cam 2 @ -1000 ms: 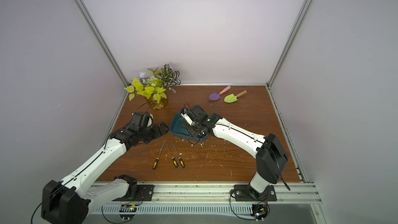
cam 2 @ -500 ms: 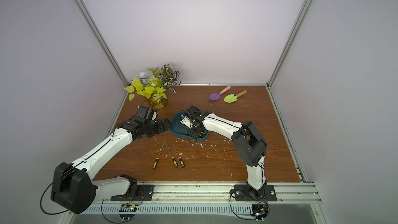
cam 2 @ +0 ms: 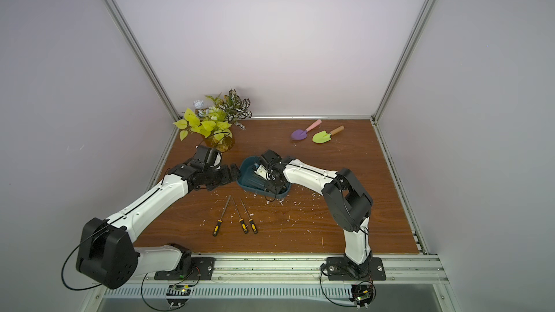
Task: Put the file tool into the storage box
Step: Place the file tool in the storage box, then pick up the file tool from the center of the board.
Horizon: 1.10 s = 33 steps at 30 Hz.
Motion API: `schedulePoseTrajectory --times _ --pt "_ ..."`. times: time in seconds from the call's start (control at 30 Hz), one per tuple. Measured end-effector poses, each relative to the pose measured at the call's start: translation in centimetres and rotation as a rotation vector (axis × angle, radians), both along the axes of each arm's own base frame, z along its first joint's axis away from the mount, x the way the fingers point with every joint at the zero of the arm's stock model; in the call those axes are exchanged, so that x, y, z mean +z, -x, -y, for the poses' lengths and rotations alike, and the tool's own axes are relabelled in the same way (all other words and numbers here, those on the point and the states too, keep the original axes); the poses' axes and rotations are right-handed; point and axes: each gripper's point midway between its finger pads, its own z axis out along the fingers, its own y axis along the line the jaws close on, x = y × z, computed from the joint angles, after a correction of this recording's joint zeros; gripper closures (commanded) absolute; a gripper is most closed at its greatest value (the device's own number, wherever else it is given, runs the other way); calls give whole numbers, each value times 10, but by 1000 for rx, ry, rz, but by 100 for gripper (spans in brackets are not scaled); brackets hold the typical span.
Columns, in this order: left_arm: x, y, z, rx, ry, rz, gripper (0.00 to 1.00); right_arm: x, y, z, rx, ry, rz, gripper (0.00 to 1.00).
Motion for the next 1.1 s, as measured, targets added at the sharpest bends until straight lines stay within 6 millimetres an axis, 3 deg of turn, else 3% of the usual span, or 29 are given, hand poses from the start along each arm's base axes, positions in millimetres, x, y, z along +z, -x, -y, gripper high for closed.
schedulePoseTrajectory --times 0.13,0.27,0.37,0.43,0.53,0.7,0.8,0.93,1.1 --pt "4 3 -1 -1 10 14 0 15 -4 2 -77 -36 27 43" --pt "2 11 -6 7 20 13 0 56 -2 -3 -194 -177 59 43" --pt "0 15 -10 13 19 12 0 87 18 -7 -279 -333 67 46" --pt "0 17 -11 15 20 13 0 95 37 -9 -331 -412 50 46" --pt "-3 19 -12 17 20 7 0 86 68 -12 -395 -490 -5 46" --pt "-2 19 -10 17 32 5 0 44 120 -20 -463 -514 -122 47" --pt "3 20 -10 26 47 14 0 32 144 -31 -473 -532 -172 47" --pt "12 24 -9 35 77 39 0 23 162 -53 -467 -559 -217 46" --pt "5 39 -11 38 100 24 0 0 171 -65 -478 -527 -262 45"
